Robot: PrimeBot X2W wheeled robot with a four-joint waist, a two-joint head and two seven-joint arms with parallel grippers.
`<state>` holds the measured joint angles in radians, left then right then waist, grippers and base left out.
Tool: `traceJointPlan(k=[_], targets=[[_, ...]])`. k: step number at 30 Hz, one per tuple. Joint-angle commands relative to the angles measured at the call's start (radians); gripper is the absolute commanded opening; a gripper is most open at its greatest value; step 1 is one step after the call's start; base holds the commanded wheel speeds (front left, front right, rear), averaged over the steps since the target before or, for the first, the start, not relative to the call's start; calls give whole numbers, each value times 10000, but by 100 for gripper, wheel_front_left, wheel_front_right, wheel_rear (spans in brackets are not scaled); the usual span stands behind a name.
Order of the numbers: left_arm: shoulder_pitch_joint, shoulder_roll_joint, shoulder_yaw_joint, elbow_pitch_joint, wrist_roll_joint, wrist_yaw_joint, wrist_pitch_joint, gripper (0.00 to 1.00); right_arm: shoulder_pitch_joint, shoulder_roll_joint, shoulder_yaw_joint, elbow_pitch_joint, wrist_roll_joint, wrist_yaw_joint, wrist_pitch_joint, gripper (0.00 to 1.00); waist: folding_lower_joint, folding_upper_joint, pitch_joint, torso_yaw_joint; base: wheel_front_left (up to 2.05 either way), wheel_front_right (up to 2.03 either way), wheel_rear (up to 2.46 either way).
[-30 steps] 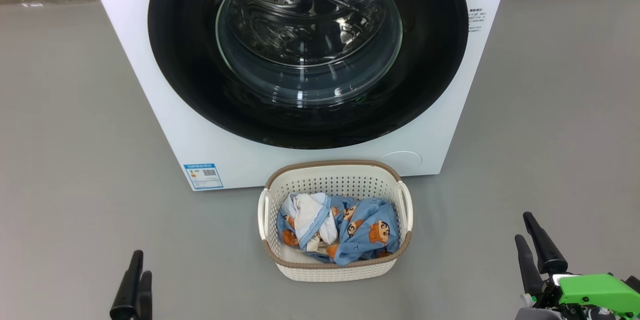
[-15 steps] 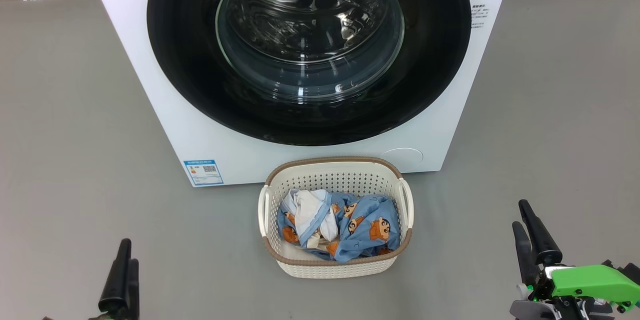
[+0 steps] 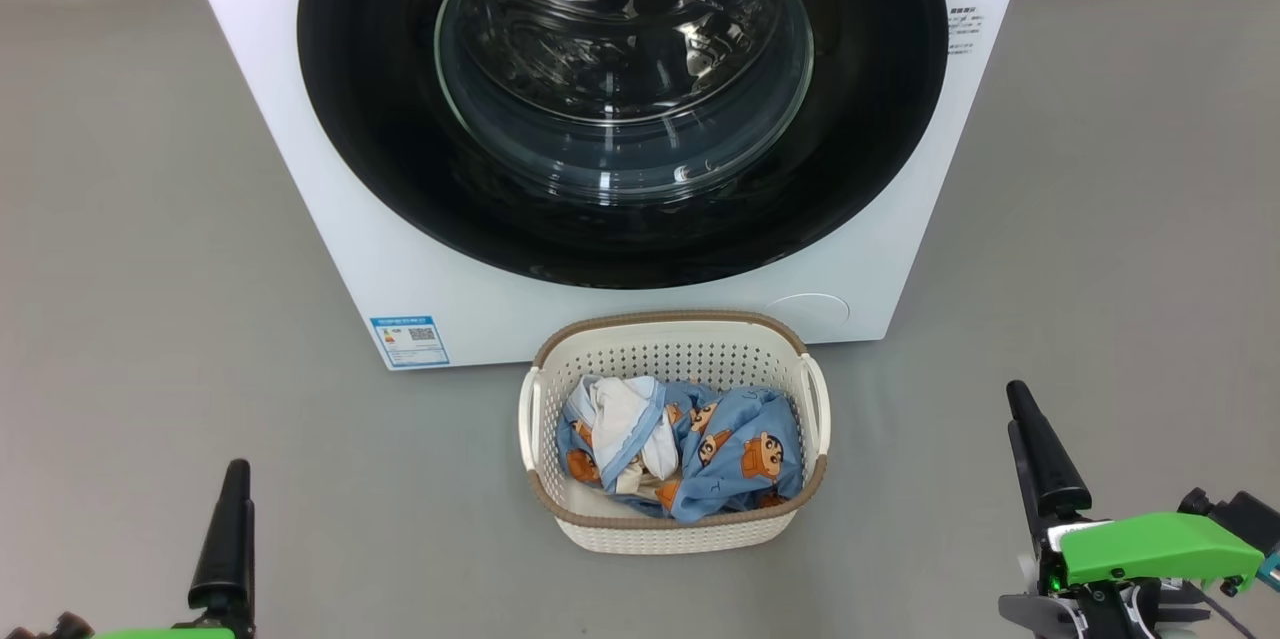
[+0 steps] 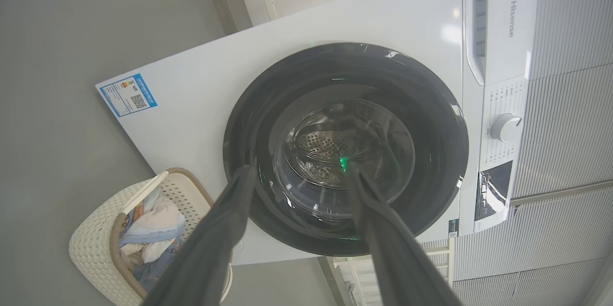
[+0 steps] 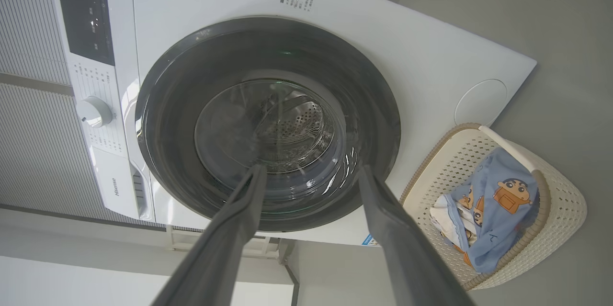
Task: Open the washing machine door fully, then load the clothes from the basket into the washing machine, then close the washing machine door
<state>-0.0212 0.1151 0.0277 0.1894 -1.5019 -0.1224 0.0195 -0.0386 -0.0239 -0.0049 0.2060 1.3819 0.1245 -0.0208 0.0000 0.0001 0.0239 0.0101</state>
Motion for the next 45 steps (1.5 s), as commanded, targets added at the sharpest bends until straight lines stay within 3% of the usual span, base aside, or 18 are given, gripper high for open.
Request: traceJointPlan(k=[1, 19, 45], targets=[[-432, 346, 17, -389, 236, -32, -195, 100, -512, -122, 162, -357, -381, 25, -139, 100, 0, -1, -12, -1, 0, 0, 0], [-587, 1203, -860, -541, 1756, -43, -1020, 100, -677, -153, 790, -519, -2903, 33, -641, 100, 0, -1, -26, -7, 0, 0, 0], [-745, 1608, -942, -42, 6390, -60, -1801, 100, -828, -201, 1013, -434, -7871, 46, -1411, 100, 0, -1, -12, 70, 0, 0, 0]])
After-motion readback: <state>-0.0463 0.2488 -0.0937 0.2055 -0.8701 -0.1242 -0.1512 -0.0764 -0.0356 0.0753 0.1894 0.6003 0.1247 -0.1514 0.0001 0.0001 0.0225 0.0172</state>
